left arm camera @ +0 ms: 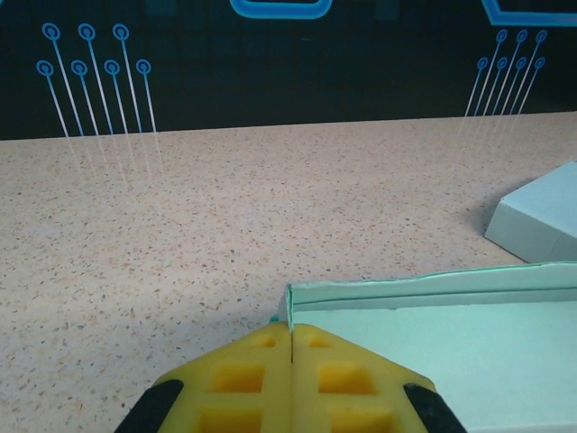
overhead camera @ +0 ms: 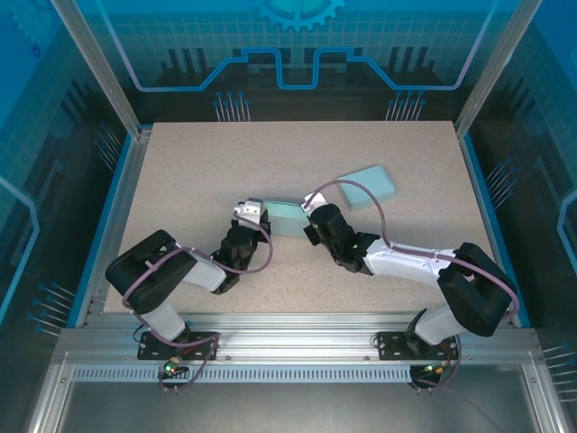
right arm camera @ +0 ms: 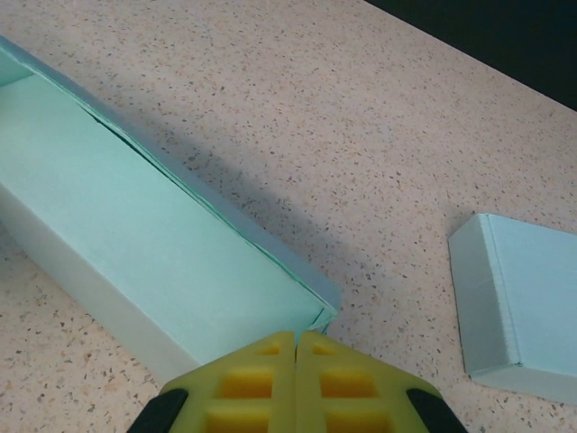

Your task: Fold the paper box

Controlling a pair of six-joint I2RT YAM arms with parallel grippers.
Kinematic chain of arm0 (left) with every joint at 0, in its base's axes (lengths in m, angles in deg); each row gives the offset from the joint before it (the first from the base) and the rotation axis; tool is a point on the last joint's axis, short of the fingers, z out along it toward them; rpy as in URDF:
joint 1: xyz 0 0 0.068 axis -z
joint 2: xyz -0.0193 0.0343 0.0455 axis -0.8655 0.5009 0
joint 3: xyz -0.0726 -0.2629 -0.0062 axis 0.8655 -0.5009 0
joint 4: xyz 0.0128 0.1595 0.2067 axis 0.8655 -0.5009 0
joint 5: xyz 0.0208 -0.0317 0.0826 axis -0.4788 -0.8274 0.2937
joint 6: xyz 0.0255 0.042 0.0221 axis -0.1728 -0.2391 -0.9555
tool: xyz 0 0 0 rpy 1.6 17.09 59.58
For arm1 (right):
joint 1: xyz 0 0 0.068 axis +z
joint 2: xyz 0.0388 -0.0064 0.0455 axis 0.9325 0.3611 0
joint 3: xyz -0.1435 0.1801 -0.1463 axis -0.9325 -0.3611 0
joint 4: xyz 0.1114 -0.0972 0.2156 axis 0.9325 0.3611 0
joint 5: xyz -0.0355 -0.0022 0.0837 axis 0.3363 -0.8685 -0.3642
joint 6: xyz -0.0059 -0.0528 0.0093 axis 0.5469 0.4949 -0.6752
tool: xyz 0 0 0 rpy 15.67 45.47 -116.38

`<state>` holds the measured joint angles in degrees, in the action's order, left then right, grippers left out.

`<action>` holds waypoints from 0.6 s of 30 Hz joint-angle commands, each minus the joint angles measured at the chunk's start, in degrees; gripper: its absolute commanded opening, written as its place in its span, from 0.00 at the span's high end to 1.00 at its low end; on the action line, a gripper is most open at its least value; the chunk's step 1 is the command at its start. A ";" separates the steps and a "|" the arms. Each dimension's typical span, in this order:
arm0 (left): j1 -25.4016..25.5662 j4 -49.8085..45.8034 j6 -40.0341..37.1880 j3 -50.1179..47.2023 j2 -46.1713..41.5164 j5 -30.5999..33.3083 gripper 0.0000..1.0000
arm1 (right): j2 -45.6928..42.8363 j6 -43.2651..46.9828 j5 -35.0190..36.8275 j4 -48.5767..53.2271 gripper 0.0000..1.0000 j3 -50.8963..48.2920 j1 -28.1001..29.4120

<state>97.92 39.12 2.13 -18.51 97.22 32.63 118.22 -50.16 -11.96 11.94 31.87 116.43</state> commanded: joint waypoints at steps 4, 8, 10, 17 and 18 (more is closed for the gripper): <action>3.11 6.43 1.75 -4.33 1.52 -6.83 0.89 | 1.96 -0.61 -3.69 -1.68 1.00 -1.63 4.04; 3.26 5.89 3.08 -5.67 0.61 -7.25 0.72 | 3.08 -1.65 -2.09 -0.88 1.00 -1.24 4.28; 3.31 5.18 4.21 -6.13 -0.25 -7.96 0.65 | 3.39 -2.02 -1.73 -0.31 1.00 -0.85 4.27; 3.25 -3.87 8.13 -7.22 -7.97 -10.10 0.28 | 5.28 -2.89 -0.04 3.52 1.00 2.41 4.24; 3.24 -4.82 8.88 -7.77 -9.44 -9.99 0.24 | 5.55 -2.86 0.13 3.87 1.00 2.85 4.20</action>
<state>100.02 39.08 7.93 -24.60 91.13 27.10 121.77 -51.93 -9.01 12.09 33.51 118.83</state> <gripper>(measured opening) 0.735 0.057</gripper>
